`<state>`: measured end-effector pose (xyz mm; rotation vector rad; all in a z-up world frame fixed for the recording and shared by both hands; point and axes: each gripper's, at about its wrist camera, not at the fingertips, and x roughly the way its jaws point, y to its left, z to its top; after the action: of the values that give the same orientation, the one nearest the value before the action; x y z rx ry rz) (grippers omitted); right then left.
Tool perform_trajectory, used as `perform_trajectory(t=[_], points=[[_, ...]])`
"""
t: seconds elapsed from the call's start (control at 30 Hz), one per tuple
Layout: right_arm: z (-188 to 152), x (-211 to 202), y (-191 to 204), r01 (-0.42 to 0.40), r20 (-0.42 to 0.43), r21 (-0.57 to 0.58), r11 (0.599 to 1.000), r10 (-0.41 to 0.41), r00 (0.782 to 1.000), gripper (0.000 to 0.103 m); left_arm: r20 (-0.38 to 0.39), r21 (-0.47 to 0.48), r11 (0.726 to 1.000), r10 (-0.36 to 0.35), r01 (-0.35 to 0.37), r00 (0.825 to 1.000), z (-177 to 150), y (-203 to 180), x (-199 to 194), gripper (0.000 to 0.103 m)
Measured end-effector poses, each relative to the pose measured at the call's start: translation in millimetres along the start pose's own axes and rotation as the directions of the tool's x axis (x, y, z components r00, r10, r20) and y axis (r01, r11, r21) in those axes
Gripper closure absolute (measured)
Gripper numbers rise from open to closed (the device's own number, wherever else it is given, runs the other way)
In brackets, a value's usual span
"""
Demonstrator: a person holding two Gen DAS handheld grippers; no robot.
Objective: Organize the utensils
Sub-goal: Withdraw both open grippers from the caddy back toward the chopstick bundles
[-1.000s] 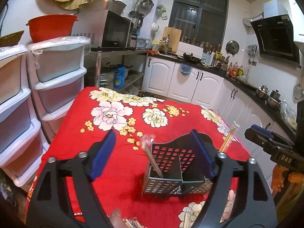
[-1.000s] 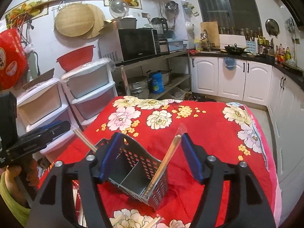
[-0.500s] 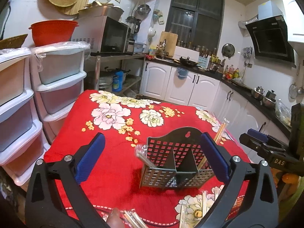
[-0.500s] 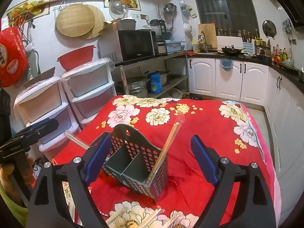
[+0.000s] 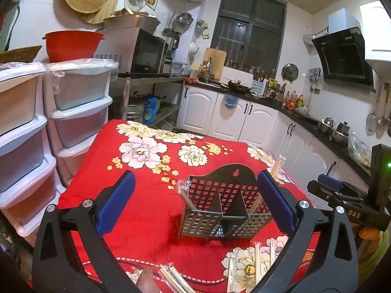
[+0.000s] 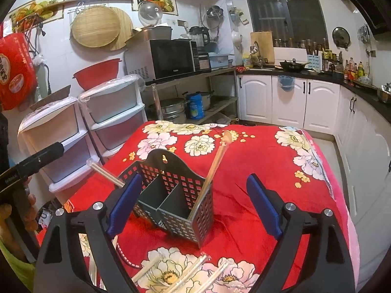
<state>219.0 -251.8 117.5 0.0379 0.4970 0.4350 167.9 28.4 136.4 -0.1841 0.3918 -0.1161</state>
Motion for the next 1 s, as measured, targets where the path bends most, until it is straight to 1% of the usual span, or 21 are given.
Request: perform_trajectory(t=[0.1, 0.37, 0.53, 1.0], points=[[-2.7, -5.8, 0.1, 0.008, 0.003, -0.001, 1.0, -0.008, 1.0, 0.018, -0.011, 0.0, 1.0, -0.006, 0.006, 1.0, -2.3, 0.6, -2.2, 0.012], [-14.2, -14.1, 0.4, 0.015, -0.008, 0.0, 1.0, -0.015, 1.0, 0.018, -0.049, -0.012, 1.0, 0.0, -0.001, 0.999, -24.9, 5.0, -7.8, 0.012], [-25.9, -15.1, 3.1, 0.014, -0.026, 0.002, 1.0, -0.014, 1.0, 0.018, -0.077, -0.028, 1.0, 0.0, -0.003, 0.997, -37.5, 9.9, -6.8, 0.012], [-58.9, -15.8, 10.8, 0.003, -0.076, 0.011, 1.0, -0.002, 0.997, 0.018, -0.119, -0.053, 0.999, 0.002, -0.008, 0.993, -64.9, 19.7, -12.2, 0.012]])
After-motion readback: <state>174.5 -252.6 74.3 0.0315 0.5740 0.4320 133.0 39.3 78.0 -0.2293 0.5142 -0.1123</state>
